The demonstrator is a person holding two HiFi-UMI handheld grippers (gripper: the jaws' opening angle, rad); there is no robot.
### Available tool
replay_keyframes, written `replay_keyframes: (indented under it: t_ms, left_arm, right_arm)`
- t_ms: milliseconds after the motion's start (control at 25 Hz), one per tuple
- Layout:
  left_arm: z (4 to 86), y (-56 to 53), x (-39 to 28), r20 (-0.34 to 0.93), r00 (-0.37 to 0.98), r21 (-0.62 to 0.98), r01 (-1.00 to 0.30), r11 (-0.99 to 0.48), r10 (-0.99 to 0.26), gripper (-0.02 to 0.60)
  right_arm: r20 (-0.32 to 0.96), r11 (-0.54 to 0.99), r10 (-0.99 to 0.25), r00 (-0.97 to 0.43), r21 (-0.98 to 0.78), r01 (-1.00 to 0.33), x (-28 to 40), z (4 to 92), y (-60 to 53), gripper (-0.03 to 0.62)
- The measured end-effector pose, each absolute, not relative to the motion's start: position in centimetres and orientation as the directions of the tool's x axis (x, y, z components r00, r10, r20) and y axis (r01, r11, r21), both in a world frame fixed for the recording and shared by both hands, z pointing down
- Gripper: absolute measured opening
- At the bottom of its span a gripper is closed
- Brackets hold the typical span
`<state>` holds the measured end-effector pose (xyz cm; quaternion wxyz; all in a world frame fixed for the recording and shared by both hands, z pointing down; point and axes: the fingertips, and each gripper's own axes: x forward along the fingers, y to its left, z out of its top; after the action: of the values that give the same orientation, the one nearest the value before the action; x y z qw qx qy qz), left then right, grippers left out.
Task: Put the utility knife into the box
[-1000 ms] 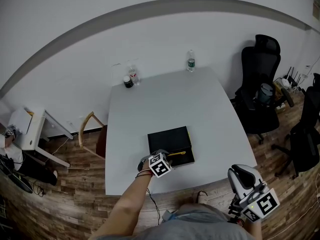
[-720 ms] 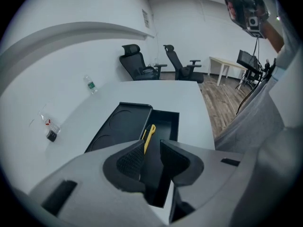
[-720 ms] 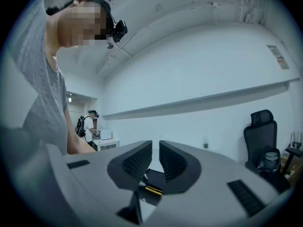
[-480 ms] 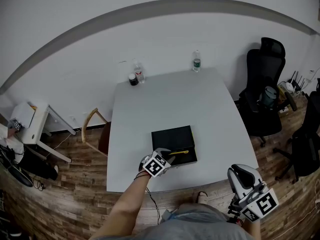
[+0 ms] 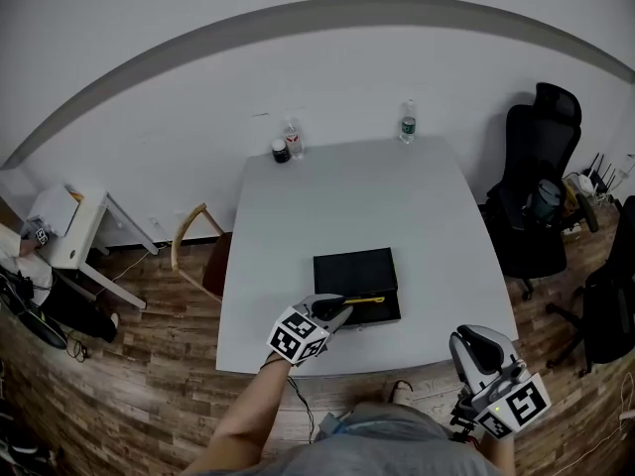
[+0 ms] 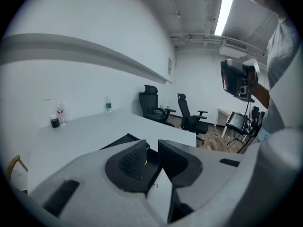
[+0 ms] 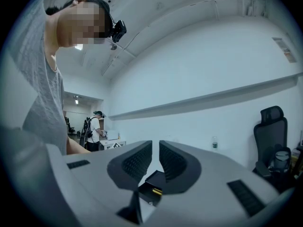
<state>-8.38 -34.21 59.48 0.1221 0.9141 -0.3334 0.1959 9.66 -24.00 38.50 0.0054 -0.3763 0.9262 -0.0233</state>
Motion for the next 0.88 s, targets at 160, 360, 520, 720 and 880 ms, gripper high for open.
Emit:
replay_keyframes:
  t_ms: [160,360,520,720,880]
  left_arm:
    - [56.8,-32.6,-8.6,0.359,0.723,0.095,-0.658,-0.747,-0.59,0.084]
    - [53.4,-30.8,-8.7,0.25,0.739,0.112,-0.664,-0.739,-0.626,0.06]
    - [49.5,-28.9,-8.8,0.125,0.745,0.134,-0.667,-0.733,-0.655,0.021]
    - [45.9,-26.3,-8.6,0.036,0.751,0.108,-0.659,-0.744,-0.659,0.018]
    - [43.3,-24.3,-9.0,-0.038,0.734,0.121,-0.67,-0.732,-0.678,0.017]
  right_arm:
    - [0.01,0.726,-0.686,-0.728,-0.047,-0.686,8.9,38.5,-24.0,0.032]
    - [0.001,0.738,-0.674,-0.738,-0.042,-0.674,8.2,38.2,-23.6,0.032]
    - [-0.005,0.741,-0.671,-0.741,-0.038,-0.671,8.0,38.0,-23.4,0.032]
    - [-0.006,0.747,-0.664,-0.748,-0.031,-0.664,7.5,37.7,-23.4,0.032]
    - [-0.003,0.756,-0.655,-0.756,-0.025,-0.654,7.1,37.7,-23.0,0.032]
